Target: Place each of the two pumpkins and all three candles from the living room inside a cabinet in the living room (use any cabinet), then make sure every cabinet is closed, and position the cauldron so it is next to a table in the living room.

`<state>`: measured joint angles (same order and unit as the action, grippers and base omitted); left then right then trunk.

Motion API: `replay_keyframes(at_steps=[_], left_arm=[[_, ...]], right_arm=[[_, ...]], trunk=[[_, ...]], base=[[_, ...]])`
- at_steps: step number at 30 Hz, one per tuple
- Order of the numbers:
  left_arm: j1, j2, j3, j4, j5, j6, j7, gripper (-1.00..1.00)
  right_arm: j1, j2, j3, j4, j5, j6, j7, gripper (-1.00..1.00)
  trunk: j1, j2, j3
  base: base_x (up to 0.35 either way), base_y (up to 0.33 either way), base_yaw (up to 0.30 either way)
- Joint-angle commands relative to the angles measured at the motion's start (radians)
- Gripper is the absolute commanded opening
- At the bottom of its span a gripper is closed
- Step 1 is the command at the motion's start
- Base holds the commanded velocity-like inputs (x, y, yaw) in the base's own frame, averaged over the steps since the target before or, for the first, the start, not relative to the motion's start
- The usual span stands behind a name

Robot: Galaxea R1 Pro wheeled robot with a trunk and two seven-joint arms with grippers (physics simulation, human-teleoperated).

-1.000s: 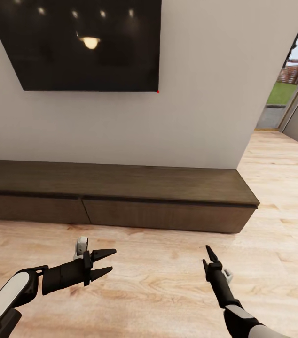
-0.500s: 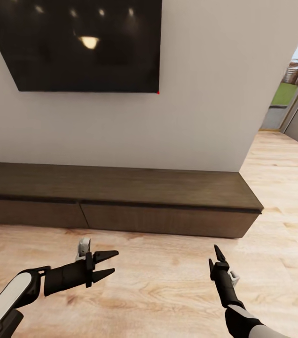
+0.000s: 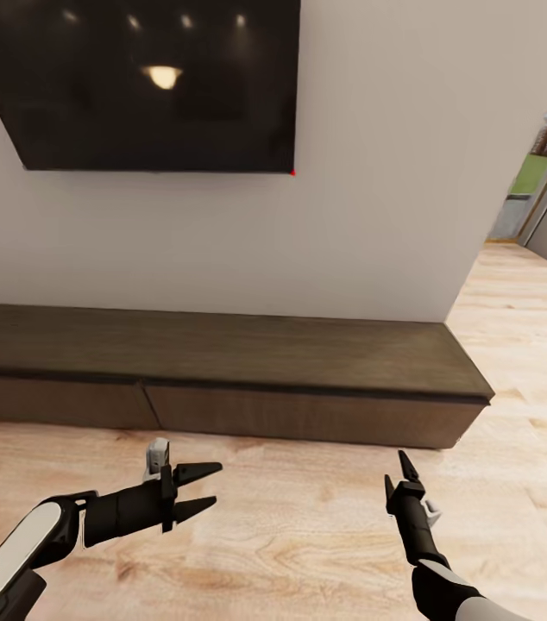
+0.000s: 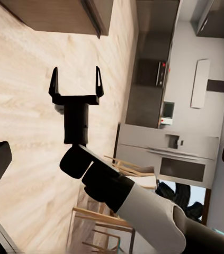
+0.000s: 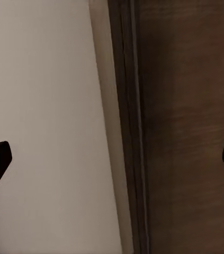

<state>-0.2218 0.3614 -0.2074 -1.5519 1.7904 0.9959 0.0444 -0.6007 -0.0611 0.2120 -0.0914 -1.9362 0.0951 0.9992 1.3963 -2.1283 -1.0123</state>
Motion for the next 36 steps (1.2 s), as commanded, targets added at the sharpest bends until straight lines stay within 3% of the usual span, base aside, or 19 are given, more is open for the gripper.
replay_keyframes(at_steps=[1, 11, 19, 36], left_arm=[[-0.001, 0.001, -0.006, 0.0, 0.007, 0.001, 0.005, 1.0], [-0.001, 0.001, -0.013, 0.001, 0.007, 0.001, 0.005, 1.0], [-0.001, 0.001, -0.012, 0.001, 0.007, 0.001, 0.005, 1.0], [-0.001, 0.001, -0.01, 0.003, 0.007, 0.001, 0.005, 1.0]], right_arm=[[-0.001, 0.0, 0.006, 0.001, -0.017, 0.011, 0.004, 1.0], [-0.001, -0.003, 0.006, 0.003, -0.024, 0.011, -0.002, 1.0], [-0.001, -0.006, 0.006, 0.002, -0.023, 0.013, -0.071, 1.0], [-0.001, -0.006, 0.006, 0.002, -0.023, 0.014, -0.073, 1.0]], trunk=[[0.0, 0.0, -0.001], [0.0, 0.0, -0.001], [0.0, 0.0, -0.001], [0.0, 0.0, -0.001]], base=[[0.255, 0.002, 0.0], [0.221, 0.0, 0.0], [0.27, 0.0, 0.0], [0.145, 0.0, 0.0]])
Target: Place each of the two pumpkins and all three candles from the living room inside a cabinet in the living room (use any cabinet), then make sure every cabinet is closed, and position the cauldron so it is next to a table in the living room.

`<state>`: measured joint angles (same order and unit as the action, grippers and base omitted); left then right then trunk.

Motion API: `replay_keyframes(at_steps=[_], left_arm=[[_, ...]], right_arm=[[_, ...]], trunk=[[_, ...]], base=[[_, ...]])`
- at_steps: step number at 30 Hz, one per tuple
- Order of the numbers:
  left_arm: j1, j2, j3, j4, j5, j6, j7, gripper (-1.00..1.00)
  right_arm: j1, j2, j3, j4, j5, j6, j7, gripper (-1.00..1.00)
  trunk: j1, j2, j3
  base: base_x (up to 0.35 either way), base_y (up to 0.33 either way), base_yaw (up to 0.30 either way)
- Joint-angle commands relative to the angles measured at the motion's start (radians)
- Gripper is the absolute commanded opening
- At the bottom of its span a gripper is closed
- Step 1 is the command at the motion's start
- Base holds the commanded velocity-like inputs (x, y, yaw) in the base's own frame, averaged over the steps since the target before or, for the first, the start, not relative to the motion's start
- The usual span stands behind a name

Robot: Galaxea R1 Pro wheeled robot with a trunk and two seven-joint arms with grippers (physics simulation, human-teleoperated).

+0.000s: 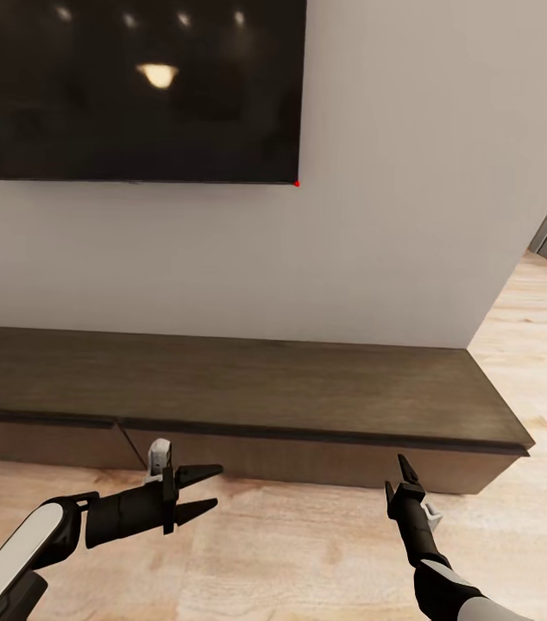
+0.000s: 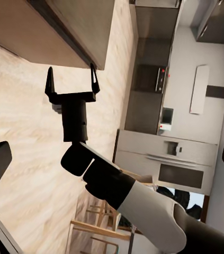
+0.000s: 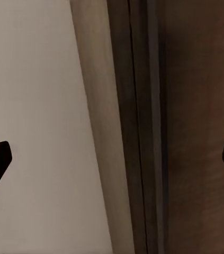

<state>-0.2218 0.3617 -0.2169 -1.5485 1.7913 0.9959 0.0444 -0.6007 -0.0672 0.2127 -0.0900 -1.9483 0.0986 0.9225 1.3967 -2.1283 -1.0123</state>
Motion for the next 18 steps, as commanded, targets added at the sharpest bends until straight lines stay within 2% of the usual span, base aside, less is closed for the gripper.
replay_keyframes(at_steps=[1, 5, 18], left_arm=[[-0.001, 0.001, 0.0, -0.001, 0.007, 0.001, 0.005, 1.0], [-0.001, 0.002, 0.004, -0.003, 0.007, 0.001, 0.005, 1.0], [-0.001, 0.0, 0.0, -0.004, 0.008, 0.001, 0.005, 1.0]], right_arm=[[-0.001, 0.0, 0.005, 0.001, -0.011, 0.01, 0.004, 1.0], [-0.001, 0.0, 0.005, 0.001, -0.011, 0.01, 0.003, 1.0], [-0.001, 0.0, 0.005, 0.001, -0.012, 0.01, 0.004, 1.0]], trunk=[[0.0, 0.0, -0.001], [0.0, 0.0, -0.001], [0.05, -0.091, -0.042]], base=[[0.018, 0.0, 0.0], [0.006, 0.0, 0.0], [0.0, 0.0, 0.0]])
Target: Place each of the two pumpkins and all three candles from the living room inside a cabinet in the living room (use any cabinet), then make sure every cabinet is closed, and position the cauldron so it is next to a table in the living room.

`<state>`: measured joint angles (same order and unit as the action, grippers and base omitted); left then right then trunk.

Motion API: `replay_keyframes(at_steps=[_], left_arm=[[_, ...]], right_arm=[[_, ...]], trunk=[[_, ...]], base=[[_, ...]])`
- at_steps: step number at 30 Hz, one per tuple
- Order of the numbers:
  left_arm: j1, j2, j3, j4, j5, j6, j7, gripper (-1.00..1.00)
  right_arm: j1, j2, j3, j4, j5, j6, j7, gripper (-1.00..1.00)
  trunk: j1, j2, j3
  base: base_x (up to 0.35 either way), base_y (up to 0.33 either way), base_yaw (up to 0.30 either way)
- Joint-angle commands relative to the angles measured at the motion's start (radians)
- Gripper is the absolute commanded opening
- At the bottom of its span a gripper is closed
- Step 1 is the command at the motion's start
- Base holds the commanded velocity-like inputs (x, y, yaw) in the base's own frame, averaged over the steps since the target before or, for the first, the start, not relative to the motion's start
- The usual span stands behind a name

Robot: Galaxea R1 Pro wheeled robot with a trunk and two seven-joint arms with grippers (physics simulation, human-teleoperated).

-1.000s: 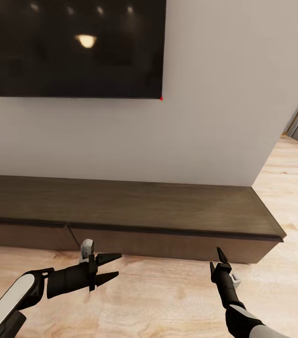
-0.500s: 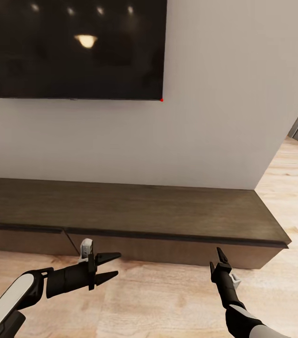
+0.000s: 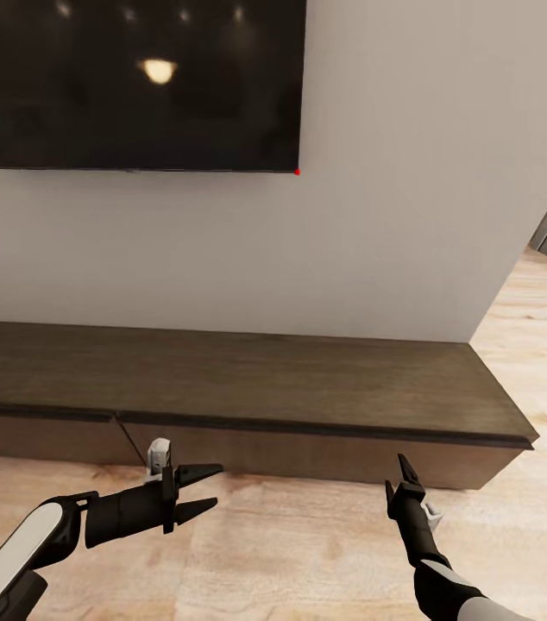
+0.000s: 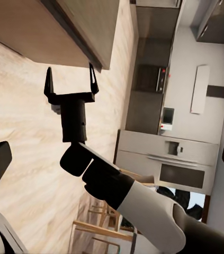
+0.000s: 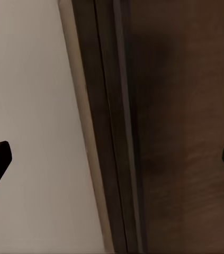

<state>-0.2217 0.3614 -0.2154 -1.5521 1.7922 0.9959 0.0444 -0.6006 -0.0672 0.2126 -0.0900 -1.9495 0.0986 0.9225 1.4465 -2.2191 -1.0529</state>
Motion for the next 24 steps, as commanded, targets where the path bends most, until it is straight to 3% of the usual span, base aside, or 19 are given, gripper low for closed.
replay_keyframes(at_steps=[1, 8, 14, 24], left_arm=[[-0.001, 0.001, -0.002, 0.0, 0.007, 0.001, 0.005, 1.0], [-0.001, 0.001, -0.002, 0.0, 0.007, 0.001, 0.004, 1.0], [-0.001, 0.001, -0.002, 0.0, 0.007, 0.001, 0.004, 1.0], [-0.001, 0.001, -0.004, -0.001, 0.007, 0.001, 0.004, 1.0]], right_arm=[[-0.001, 0.0, 0.005, 0.001, -0.01, 0.01, 0.004, 1.0], [-0.001, 0.0, 0.005, 0.001, -0.013, 0.01, 0.01, 1.0], [-0.001, 0.0, 0.005, 0.001, -0.048, 0.01, 0.013, 1.0], [-0.001, 0.002, 0.007, 0.001, -0.054, 0.01, 0.01, 1.0]], trunk=[[0.004, -0.008, -0.004], [0.031, -0.057, -0.026], [0.031, -0.057, -0.026], [0.031, -0.057, -0.026]], base=[[0.0, 0.0, 0.0], [0.0, 0.0, 0.0], [0.0, 0.0, 0.0], [0.0, 0.0, 0.0]])
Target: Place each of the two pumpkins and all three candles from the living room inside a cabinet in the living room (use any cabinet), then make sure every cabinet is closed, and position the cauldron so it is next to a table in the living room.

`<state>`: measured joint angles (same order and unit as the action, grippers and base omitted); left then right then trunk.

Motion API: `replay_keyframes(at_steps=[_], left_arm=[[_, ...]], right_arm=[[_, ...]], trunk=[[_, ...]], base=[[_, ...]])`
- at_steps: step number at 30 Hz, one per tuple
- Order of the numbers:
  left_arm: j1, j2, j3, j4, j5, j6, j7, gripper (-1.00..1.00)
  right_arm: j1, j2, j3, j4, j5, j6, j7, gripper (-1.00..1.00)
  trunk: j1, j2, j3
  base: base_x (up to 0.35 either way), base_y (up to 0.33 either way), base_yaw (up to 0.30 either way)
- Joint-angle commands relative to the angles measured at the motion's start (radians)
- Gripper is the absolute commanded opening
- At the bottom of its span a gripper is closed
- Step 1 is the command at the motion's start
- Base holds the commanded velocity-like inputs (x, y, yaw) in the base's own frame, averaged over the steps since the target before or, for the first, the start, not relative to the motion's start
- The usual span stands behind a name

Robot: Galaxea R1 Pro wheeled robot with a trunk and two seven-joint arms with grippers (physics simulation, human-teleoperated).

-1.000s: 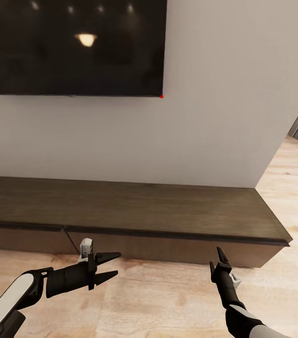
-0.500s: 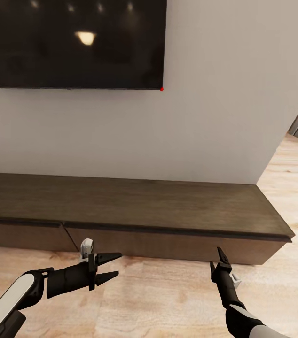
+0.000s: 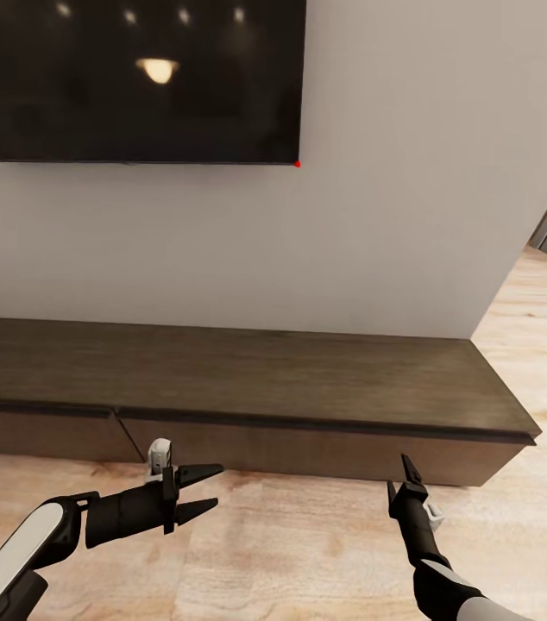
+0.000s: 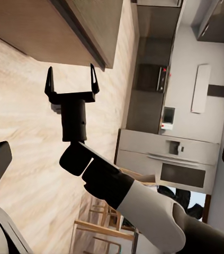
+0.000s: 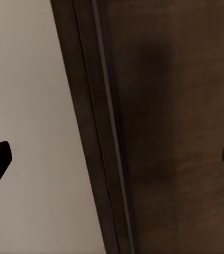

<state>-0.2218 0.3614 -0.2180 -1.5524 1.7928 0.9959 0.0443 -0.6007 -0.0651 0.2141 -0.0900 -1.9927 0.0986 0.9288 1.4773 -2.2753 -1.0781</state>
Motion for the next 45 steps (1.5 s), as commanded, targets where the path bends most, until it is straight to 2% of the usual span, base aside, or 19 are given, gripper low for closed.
replay_keyframes(at_steps=[1, 17, 34, 45], left_arm=[[-0.001, 0.001, -0.001, 0.0, 0.007, 0.001, 0.005, 1.0], [-0.001, 0.001, 0.0, 0.001, 0.007, 0.001, 0.005, 1.0], [-0.001, 0.001, 0.0, 0.002, 0.007, 0.001, 0.005, 1.0], [-0.001, 0.001, 0.009, 0.0, 0.007, 0.001, 0.004, 1.0]], right_arm=[[-0.001, 0.0, 0.005, 0.001, -0.011, 0.01, 0.004, 1.0], [-0.001, 0.001, 0.005, 0.001, -0.011, 0.01, 0.002, 1.0], [-0.001, 0.001, 0.005, 0.001, -0.011, 0.01, 0.002, 1.0], [-0.001, -0.003, 0.005, 0.0, -0.006, 0.008, 0.012, 1.0]], trunk=[[0.0, 0.0, -0.001], [0.0, 0.0, -0.001], [0.0, 0.0, -0.001], [0.004, -0.007, -0.004]], base=[[0.009, 0.0, 0.0], [0.077, 0.0, 0.0], [0.162, -0.035, 0.0], [0.023, -0.016, 0.0]])
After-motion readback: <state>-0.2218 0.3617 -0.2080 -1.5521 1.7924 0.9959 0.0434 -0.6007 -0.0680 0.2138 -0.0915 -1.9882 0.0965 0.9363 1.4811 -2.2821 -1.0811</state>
